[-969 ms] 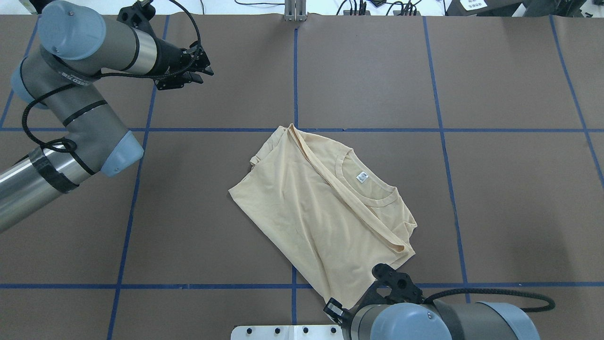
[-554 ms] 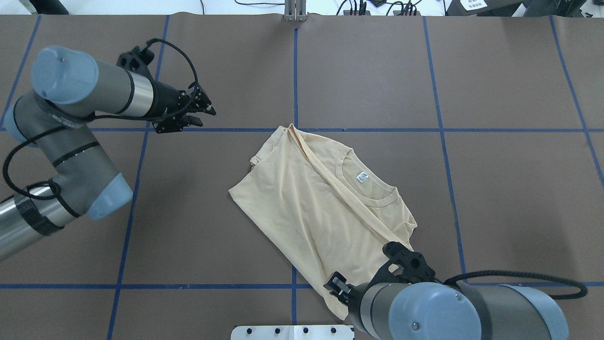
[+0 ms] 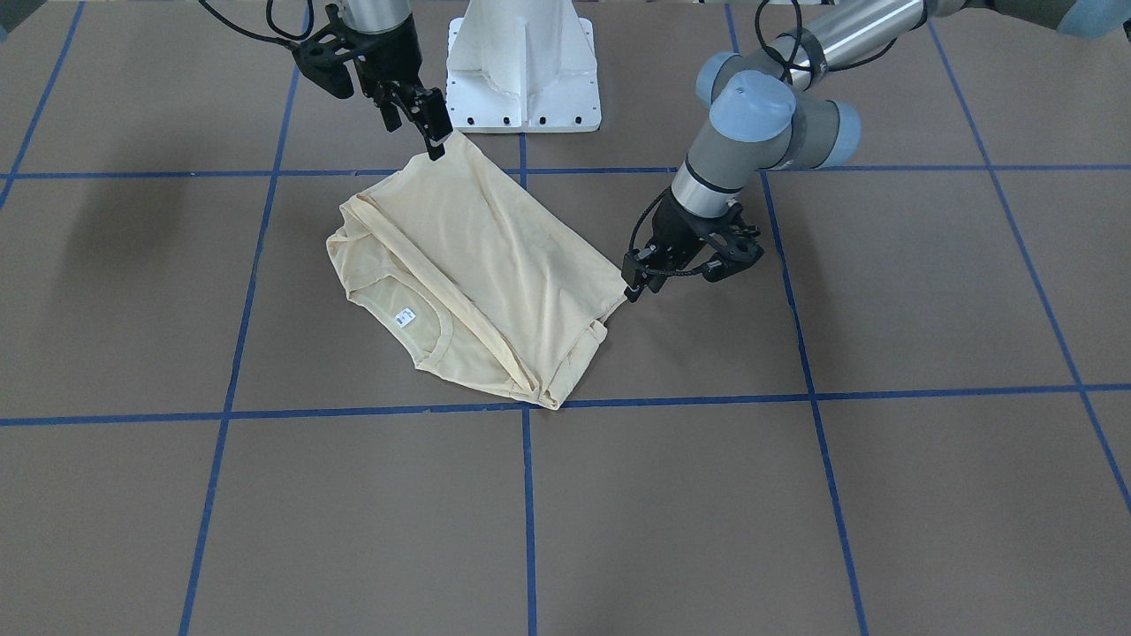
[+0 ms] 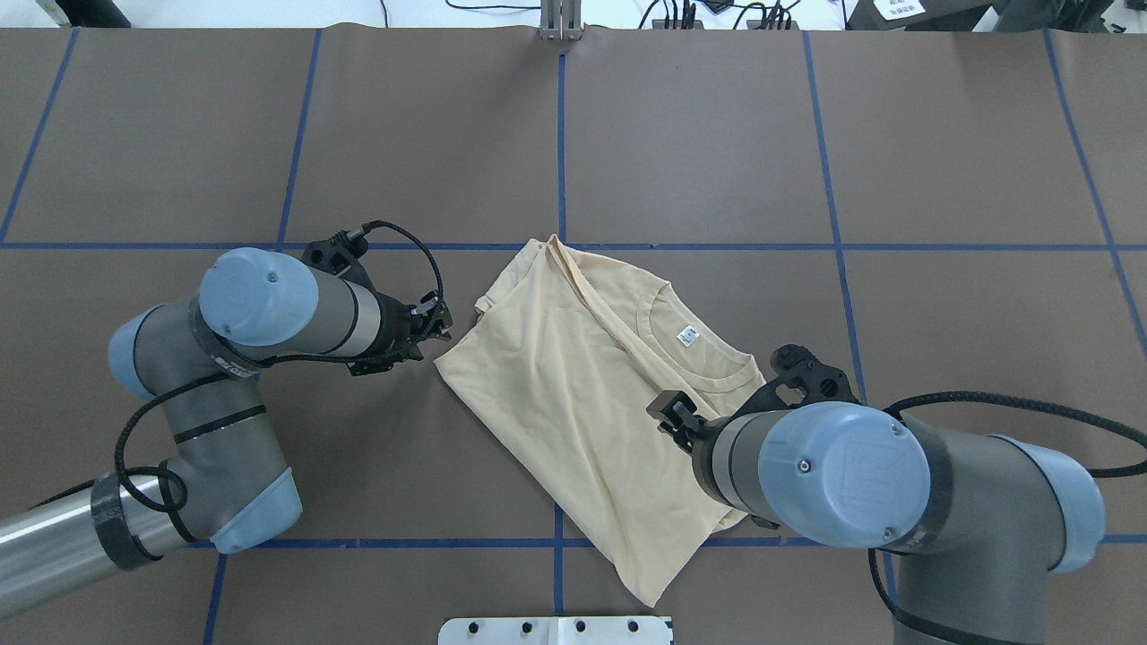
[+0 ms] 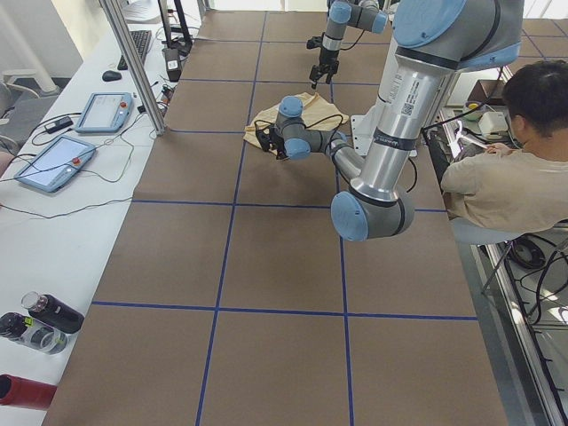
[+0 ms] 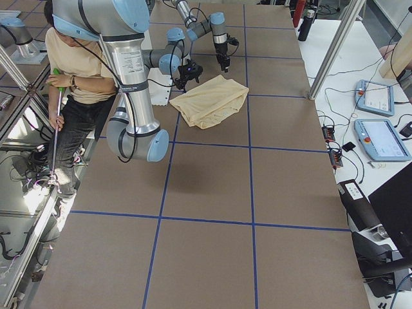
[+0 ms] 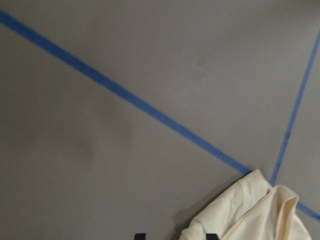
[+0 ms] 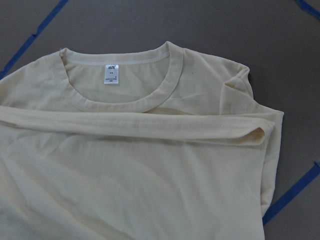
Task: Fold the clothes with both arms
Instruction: 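Lower the left gripper to the shirt side nearest it and grasp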
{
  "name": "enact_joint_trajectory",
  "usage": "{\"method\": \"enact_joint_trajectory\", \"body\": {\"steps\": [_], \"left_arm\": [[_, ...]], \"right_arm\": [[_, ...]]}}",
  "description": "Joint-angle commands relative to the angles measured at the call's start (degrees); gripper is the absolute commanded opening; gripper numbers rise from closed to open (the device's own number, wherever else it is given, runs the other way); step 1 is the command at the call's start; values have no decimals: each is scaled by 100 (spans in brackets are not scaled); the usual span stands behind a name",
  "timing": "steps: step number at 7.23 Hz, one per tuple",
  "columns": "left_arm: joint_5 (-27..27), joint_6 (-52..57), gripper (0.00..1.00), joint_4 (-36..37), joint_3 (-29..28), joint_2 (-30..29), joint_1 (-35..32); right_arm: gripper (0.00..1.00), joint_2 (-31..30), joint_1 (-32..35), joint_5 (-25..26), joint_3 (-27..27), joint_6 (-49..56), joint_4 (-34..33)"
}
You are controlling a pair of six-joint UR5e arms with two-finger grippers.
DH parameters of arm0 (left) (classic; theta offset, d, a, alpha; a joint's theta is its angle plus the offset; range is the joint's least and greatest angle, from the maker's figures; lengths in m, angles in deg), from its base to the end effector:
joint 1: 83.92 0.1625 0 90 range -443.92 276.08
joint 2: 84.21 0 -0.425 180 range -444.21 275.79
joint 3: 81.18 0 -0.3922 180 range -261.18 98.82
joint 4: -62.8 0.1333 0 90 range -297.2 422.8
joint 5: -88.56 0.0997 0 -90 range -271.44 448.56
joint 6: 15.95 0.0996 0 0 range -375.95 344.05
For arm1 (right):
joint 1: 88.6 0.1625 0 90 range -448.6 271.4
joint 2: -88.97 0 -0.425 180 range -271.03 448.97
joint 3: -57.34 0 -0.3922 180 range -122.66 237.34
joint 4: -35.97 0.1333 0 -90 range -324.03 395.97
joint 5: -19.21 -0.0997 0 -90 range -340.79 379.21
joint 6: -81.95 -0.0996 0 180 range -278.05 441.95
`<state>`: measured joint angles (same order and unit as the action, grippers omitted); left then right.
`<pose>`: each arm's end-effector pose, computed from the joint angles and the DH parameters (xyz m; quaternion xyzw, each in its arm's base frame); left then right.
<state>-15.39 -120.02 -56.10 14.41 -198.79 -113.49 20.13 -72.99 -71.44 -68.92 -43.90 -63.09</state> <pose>0.5114 -0.4158 0.3160 -0.0387 0.4991 -0.2654 0.8240 -0.4511 -0.2633 0.2200 -0.0771 -0.4023 0.3939 0.8228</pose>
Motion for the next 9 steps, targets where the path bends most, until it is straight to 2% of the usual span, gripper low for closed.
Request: {"method": "enact_joint_trajectory", "body": {"steps": [1,4,5,7,9], "left_arm": [[67,18,50,252,13,-38,189],[76,71,49,253,-4,-90,180],[189,80,46,252,13,-126,171],[356,80,34,253,-74,-152,180],[357,80,35,252,-66,-126,171]], "right_arm": [[100,38,92,-6,163,25,1],[100,29,101,-6,190,25,-8],[100,29,92,-6,190,25,-8],[100,38,92,-6,199,25,-104],[100,38,83,-6,216,25,-122]]}}
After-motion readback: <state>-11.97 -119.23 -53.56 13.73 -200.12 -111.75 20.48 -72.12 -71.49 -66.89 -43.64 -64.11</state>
